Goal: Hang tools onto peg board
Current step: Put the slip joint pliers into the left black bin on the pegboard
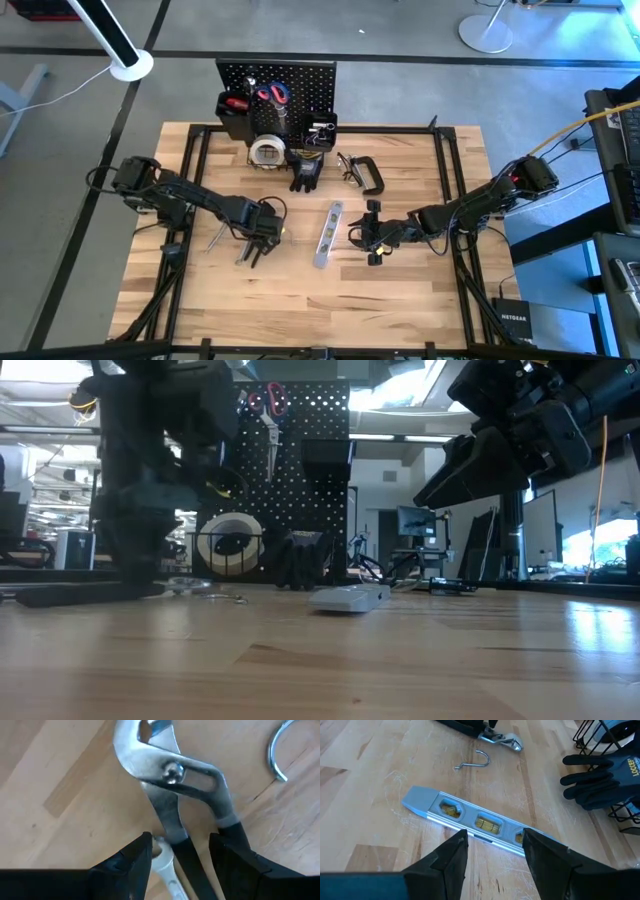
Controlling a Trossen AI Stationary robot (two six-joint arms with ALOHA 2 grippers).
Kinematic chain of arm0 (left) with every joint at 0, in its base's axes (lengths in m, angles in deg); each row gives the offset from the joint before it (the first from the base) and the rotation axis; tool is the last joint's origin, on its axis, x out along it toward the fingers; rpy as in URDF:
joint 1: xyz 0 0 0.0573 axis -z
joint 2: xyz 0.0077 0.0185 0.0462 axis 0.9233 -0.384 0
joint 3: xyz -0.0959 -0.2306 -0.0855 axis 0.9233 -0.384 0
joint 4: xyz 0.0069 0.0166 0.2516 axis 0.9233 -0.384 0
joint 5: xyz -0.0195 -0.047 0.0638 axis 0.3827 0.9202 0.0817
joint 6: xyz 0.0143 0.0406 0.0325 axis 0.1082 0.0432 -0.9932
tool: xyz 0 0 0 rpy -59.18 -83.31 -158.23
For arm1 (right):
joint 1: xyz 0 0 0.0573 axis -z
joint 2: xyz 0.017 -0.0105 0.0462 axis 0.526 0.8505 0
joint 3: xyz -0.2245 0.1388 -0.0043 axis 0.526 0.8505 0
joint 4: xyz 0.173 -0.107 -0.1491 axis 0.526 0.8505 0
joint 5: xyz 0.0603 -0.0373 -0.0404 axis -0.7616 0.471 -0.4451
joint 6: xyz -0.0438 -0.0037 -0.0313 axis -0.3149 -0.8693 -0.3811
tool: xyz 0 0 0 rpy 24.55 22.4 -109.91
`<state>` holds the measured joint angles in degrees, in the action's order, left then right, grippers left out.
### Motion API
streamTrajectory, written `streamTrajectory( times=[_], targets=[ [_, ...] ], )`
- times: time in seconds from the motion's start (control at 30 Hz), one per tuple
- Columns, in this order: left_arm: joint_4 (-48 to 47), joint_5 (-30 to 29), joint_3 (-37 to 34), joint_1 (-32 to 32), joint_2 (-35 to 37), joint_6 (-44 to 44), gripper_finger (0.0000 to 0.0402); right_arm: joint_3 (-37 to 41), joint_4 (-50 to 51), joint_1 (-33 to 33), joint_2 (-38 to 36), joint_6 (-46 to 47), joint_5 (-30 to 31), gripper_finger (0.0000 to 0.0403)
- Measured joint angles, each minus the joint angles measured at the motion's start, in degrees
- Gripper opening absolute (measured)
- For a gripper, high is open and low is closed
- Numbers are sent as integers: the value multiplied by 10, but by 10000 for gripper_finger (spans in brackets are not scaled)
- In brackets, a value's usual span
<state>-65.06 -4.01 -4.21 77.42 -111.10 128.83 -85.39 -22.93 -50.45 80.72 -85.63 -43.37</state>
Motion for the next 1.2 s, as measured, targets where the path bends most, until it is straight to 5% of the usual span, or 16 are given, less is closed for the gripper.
streamTrajectory(
  times=[0.43, 0.87, 1.2],
  targets=[
    [62, 2, -44, -18, 4, 6, 180, 0, 0, 0, 0, 0, 0, 192],
    [89, 10, -45, -17, 2, -25, 39, 0, 0, 0, 0, 0, 0, 192],
    [89, 0, -41, -15, 3, -23, 37, 0, 1, 0, 0, 0, 0, 193]
  ],
)
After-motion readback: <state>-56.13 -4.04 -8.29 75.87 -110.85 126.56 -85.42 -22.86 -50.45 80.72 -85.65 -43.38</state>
